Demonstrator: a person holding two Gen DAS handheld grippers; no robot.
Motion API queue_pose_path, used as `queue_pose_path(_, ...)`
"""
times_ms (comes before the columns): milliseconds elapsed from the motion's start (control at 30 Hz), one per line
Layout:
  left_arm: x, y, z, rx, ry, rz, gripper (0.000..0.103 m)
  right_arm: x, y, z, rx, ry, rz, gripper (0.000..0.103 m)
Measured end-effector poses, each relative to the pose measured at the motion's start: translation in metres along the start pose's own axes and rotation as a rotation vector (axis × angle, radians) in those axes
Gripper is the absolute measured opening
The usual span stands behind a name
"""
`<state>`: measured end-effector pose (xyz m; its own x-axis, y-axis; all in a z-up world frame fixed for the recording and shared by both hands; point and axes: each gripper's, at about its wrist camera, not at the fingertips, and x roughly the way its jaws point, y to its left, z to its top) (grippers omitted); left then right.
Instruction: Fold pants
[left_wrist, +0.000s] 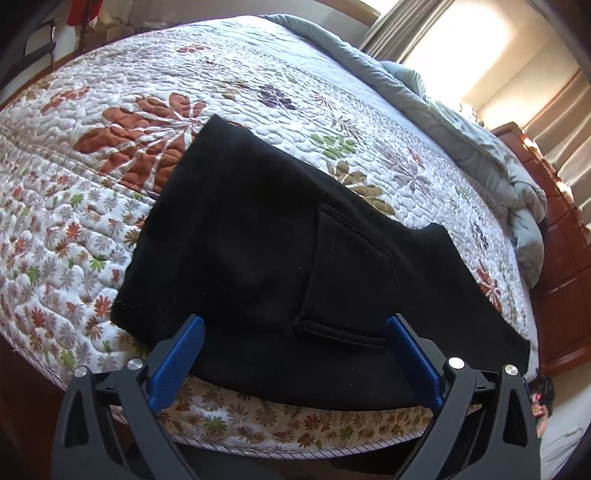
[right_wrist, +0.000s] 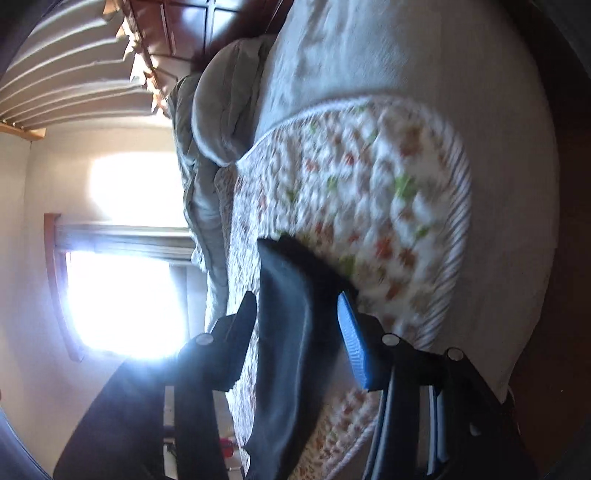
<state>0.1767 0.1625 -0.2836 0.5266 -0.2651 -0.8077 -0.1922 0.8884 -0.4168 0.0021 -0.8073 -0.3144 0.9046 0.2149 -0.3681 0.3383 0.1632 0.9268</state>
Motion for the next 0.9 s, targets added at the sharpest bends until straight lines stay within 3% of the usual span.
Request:
queue_pose_path(200,0.0,0.004,-0.001,-0.022,-0.002,-0.008,0.099,0.009,0.011,-0.01,-0.024,0.042,-0.056,0.041)
queue_pose_path(233,0.0,0.003,-0.001,-0.021,-0.001,-0.005,0.099,0.015,0.013,-0.009,-0.027,0.047,-0.063,0.034)
queue_pose_path(267,0.001,0.003,-0.001,-0.021,-0.001,-0.004,0.099,0.02,0.015,-0.008,-0.031,0.05,-0.073,0.008)
queue_pose_path(300,0.001,0.003,-0.001,-0.023,-0.001,-0.004,0.099,0.021,0.016,-0.007,-0.036,0.049,-0.091,0.005)
queue_pose_path(467,0.0,0.005,-0.002,-0.034,-0.002,-0.016,0.099,0.013,0.019,-0.014,-0.065,0.017,-0.126,0.004)
queue_pose_path(600,0.001,0.007,-0.002,-0.039,0.005,-0.026,0.099,0.015,0.002,-0.009,-0.041,0.05,-0.086,0.018)
queue_pose_path(667,0.0,0.007,-0.002,-0.04,0.005,-0.031,0.099,0.0,0.001,-0.007,-0.033,0.016,-0.028,0.044)
queue_pose_path(700,0.0,0.008,-0.003,-0.042,0.004,-0.033,0.099,-0.007,0.001,-0.008,-0.033,-0.006,-0.026,0.049)
queue_pose_path(900,0.001,0.008,-0.003,-0.051,0.008,-0.035,0.099,0.001,-0.007,-0.016,-0.032,0.049,-0.028,0.05)
